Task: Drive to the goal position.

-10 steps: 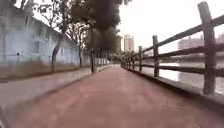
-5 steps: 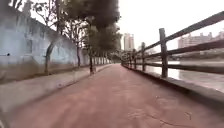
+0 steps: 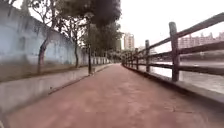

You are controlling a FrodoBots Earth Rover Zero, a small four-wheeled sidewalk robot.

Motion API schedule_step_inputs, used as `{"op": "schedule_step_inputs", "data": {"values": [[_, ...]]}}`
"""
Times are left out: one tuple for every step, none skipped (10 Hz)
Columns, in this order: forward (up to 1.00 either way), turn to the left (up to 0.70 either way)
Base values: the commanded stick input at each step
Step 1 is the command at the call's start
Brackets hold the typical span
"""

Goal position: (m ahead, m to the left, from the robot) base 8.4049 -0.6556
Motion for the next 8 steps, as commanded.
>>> {"op": "schedule_step_inputs", "data": {"values": [[0.97,-0.07],[0.97,0.00],[0.97,0.00],[0.97,0.00],[0.95,0.00],[0.93,0.00],[0.93,0.00],[0.93,0.00]]}}
